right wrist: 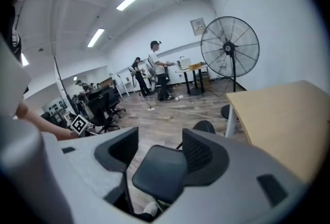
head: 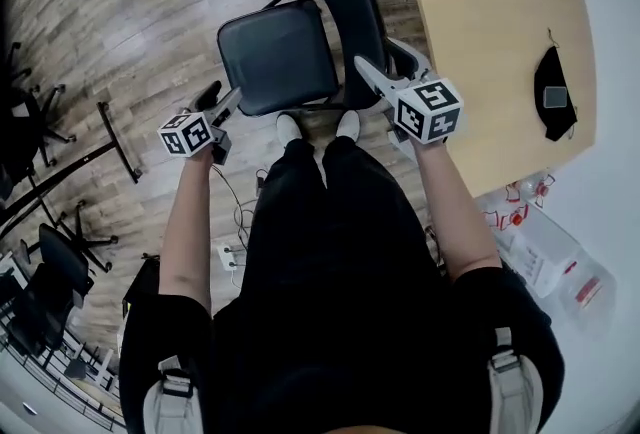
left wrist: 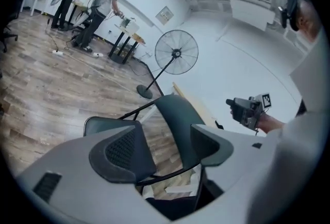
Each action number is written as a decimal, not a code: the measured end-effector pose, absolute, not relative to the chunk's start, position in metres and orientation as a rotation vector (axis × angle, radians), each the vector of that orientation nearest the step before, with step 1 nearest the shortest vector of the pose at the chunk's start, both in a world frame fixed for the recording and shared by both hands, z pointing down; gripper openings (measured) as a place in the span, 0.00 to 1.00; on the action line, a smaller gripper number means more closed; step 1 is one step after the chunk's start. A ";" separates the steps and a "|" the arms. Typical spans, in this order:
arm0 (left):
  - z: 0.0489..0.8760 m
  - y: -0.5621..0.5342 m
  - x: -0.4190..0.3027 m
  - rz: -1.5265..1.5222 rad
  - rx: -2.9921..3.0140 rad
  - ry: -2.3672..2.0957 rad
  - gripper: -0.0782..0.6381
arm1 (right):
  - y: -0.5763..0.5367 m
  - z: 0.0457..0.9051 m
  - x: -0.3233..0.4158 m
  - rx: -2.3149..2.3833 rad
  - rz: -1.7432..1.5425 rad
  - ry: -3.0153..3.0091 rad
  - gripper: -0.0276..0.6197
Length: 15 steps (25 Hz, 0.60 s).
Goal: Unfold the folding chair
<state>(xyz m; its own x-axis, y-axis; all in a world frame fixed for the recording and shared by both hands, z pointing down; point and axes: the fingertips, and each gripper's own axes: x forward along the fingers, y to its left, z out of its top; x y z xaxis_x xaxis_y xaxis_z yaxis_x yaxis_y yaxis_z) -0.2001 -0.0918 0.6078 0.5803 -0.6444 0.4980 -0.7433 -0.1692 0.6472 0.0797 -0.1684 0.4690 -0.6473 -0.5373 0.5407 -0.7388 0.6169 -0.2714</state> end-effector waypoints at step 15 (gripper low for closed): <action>0.307 -0.057 -0.086 0.044 2.432 -1.424 0.49 | -0.091 0.294 0.006 0.497 0.275 -2.945 0.42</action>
